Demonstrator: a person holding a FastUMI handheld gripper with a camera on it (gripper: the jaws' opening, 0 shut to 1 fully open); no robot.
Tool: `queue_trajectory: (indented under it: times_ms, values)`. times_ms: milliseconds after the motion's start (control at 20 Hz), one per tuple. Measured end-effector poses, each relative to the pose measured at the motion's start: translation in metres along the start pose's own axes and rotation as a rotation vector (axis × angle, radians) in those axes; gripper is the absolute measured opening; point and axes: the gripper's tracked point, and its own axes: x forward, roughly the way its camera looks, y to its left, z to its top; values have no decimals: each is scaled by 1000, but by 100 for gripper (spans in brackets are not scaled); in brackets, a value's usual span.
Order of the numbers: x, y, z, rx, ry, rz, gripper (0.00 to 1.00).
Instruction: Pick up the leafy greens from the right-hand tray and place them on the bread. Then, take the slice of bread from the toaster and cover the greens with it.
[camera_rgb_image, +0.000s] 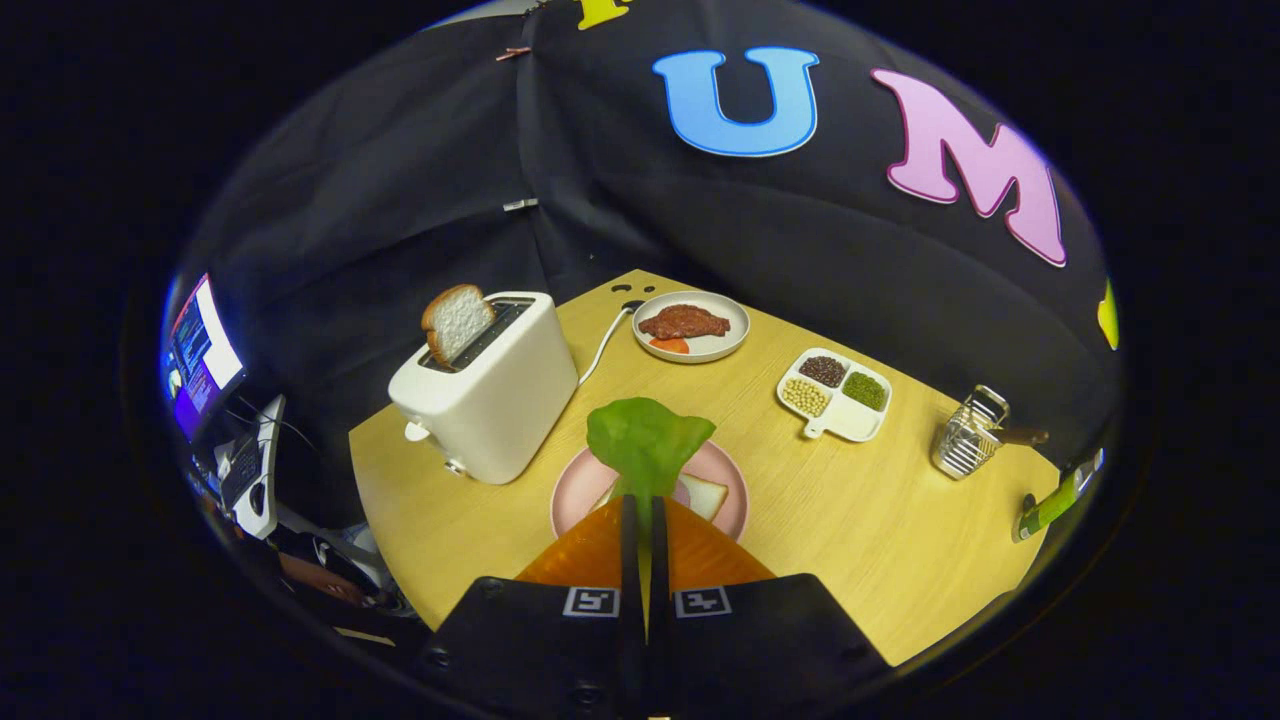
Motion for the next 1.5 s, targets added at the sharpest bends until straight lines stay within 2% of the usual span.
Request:
queue_trajectory:
  times_ms: [350,450,700,800,1050,1150,1300,1500]
  values:
    - [58,1,-5,6,62,-47,6]
    - [67,-3,-13,12,87,-78,12]
    - [61,-3,-3,52,47,-115,93]
    - [44,7,13,58,2,-105,89]
    - [16,48,78,40,-126,-84,88]
    - [12,76,106,37,-169,-49,88]
    - [18,123,143,36,-200,20,88]
    - [46,176,169,-12,-200,64,88]
